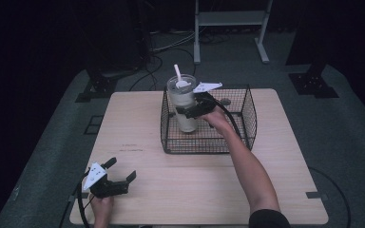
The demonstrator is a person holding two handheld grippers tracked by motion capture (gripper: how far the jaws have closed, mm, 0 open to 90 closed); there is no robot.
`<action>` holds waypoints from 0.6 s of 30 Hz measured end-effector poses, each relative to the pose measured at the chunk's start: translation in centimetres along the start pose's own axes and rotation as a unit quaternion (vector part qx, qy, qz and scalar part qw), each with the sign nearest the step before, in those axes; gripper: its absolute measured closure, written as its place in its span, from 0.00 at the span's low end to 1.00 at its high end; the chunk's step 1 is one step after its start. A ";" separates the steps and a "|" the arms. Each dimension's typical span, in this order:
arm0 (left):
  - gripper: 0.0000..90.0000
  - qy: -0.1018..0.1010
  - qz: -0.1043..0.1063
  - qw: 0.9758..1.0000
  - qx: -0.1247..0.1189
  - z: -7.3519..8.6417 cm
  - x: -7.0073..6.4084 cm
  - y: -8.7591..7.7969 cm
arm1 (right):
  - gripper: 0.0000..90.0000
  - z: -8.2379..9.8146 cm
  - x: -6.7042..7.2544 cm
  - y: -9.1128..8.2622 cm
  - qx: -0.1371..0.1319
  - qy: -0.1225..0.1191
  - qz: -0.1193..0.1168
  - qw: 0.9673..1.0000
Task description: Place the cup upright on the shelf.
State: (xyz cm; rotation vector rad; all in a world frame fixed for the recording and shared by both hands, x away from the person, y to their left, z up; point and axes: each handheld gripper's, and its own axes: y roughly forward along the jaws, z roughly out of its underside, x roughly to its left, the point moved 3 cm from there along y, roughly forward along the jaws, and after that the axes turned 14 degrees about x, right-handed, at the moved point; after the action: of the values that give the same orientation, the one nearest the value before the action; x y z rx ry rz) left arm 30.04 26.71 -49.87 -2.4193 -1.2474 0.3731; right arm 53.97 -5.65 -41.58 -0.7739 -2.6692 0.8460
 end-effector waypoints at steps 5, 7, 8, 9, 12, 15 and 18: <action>0.00 -0.001 0.001 1.000 0.000 0.0 0.0 0.0 | 0.09 0.4 -0.1 0.3 0.011 -0.002 -0.004 1.000; 0.00 -0.001 0.001 1.000 0.000 0.0 0.0 0.0 | 0.09 0.6 -0.1 0.4 0.018 -0.004 -0.003 1.000; 0.00 -0.001 0.001 1.000 0.000 0.0 0.0 0.0 | 0.09 0.6 -0.1 0.4 0.018 -0.004 -0.003 1.000; 0.00 -0.001 0.001 1.000 0.000 0.0 0.0 0.0 | 0.09 0.9 -0.1 0.7 0.030 -0.009 -0.001 1.000; 0.00 0.000 0.001 1.000 0.000 0.0 0.0 0.0 | 0.09 1.1 -0.1 0.6 0.018 -0.004 0.000 1.000; 0.00 0.001 0.000 1.000 0.000 0.0 0.0 0.0 | 0.09 1.4 0.0 0.6 0.025 -0.013 -0.005 1.000; 0.00 -0.001 0.000 1.000 0.000 0.0 -0.1 0.0 | 0.09 1.5 0.2 0.5 0.029 -0.026 -0.005 0.999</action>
State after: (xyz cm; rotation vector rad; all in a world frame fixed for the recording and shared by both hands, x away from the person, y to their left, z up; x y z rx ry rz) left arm 30.04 26.65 -49.88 -2.4191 -1.2476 0.3757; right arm 53.46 -5.89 -43.10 -0.7353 -2.6784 0.9503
